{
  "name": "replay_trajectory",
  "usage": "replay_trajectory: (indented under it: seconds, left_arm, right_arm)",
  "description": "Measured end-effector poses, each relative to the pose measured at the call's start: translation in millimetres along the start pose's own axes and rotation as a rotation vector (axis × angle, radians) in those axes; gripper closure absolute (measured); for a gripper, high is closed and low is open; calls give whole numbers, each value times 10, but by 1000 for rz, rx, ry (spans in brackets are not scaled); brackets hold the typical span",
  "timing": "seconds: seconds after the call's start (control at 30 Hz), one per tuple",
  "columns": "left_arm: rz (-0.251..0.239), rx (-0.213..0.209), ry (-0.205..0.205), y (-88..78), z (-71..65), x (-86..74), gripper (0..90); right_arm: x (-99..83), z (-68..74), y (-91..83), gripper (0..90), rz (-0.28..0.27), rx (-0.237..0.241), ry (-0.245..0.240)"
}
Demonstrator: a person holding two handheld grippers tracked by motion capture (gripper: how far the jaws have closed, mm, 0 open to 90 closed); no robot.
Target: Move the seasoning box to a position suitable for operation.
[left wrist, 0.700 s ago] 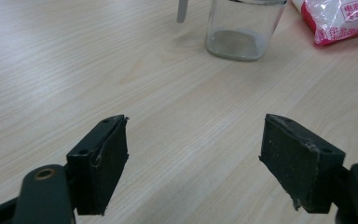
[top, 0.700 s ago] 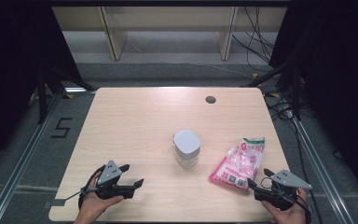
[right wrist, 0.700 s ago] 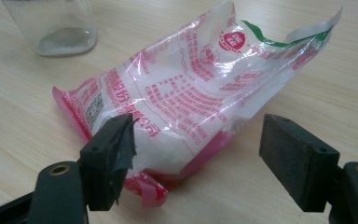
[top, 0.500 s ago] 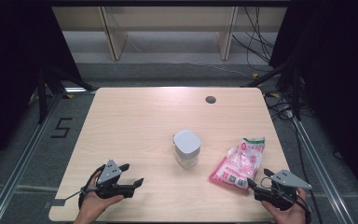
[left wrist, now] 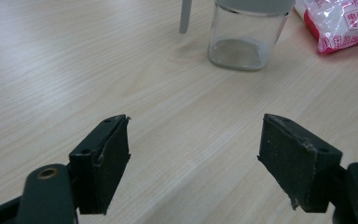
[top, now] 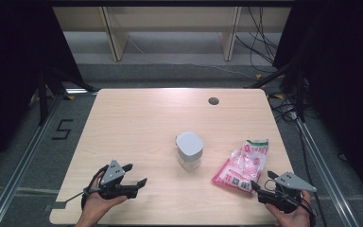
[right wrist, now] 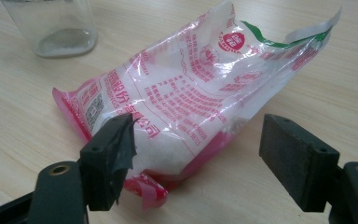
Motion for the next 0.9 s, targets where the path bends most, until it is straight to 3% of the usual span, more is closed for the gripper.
replay_trajectory:
  seconds: [0.03, 0.33, 0.43, 0.47, 0.57, 0.9]
  left_arm:
    - [5, 9, 18, -5, 9, 15, 235]
    - [-21, 20, 36, 69, 15, 184, 253]
    - [-18, 47, 85, 126, 15, 271, 269]
    - [-18, 47, 85, 126, 15, 271, 281]
    - [-25, 48, 142, 235, 12, 415, 311]
    - [-36, 39, 137, 513, 57, 694, 421]
  right_arm:
    - [-1, -4, -3, 276, 2, -2, -7]
    - [1, 1, -6, 276, -1, -2, -4]
    - [-2, 20, -9, 276, 1, -6, 9]
    - [10, -12, -5, 276, -14, -20, -29]
    - [14, -20, -3, 276, -20, -27, -38]
    - [8, -14, -8, 276, -12, -21, -23]
Point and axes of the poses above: each handheld gripper's, and its own axes: y roughly forward along the jaws, x roughly out of its top, z roughly to its left, the point moved 4 cm from there along y, roughly forward along the jaws, and after that the axes turned 9 degrees about z, right-handed, at the moved point
